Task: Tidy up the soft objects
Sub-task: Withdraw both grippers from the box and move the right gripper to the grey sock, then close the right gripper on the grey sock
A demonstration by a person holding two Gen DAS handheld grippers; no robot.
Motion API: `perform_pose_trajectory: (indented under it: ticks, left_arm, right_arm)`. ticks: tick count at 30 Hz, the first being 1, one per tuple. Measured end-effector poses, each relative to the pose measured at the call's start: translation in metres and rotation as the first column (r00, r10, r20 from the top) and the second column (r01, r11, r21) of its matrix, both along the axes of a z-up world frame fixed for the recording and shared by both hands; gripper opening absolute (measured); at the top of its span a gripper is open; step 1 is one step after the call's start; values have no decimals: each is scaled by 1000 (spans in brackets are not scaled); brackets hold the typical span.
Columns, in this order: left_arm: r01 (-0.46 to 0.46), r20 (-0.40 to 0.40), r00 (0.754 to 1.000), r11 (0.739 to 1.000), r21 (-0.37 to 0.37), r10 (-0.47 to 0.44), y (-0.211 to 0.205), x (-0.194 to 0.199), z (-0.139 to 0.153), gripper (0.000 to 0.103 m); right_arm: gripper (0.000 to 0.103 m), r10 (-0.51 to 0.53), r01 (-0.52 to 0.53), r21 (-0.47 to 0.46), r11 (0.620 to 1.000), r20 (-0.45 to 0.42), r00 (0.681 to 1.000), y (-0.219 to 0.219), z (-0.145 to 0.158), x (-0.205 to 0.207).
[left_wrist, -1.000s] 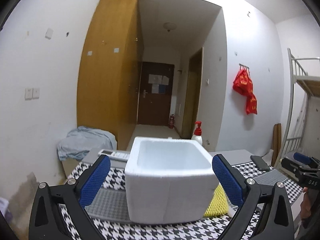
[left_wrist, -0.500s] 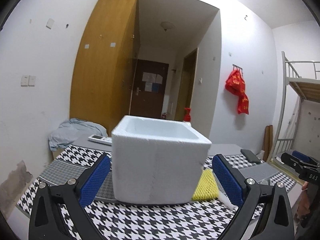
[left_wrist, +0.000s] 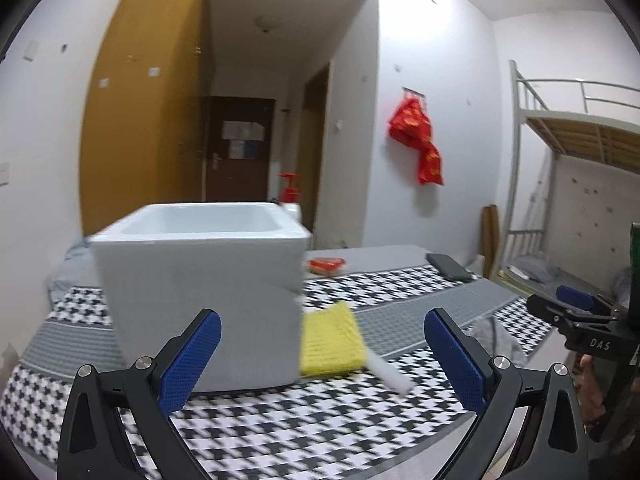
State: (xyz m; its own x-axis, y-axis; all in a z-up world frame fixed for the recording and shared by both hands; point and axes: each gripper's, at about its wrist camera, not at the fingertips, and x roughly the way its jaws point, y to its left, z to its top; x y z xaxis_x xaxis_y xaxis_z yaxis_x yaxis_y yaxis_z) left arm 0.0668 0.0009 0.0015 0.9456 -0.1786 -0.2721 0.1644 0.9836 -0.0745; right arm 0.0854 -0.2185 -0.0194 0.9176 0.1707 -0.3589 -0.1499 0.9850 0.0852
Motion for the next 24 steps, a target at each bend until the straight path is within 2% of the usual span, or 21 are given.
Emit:
perform_pose_trajectory:
  ticks: [10,21,24]
  left_arm:
    - [138,-60,989,990,23,-136,-35,22,-10,102]
    - [118,-112,987,993,0,-117,-30,38,-20,102]
    - [120,-133,984,993,-7,-120,-31,45,-22,102]
  right_arm:
    - [100,-25,23,-20,1000,-75,997,-11,-22,5]
    - [100,17,-21,-22,1000,-189,982,-6,-46,37]
    - [95,32,-36,-12,999,-222,974,-6,-53,43]
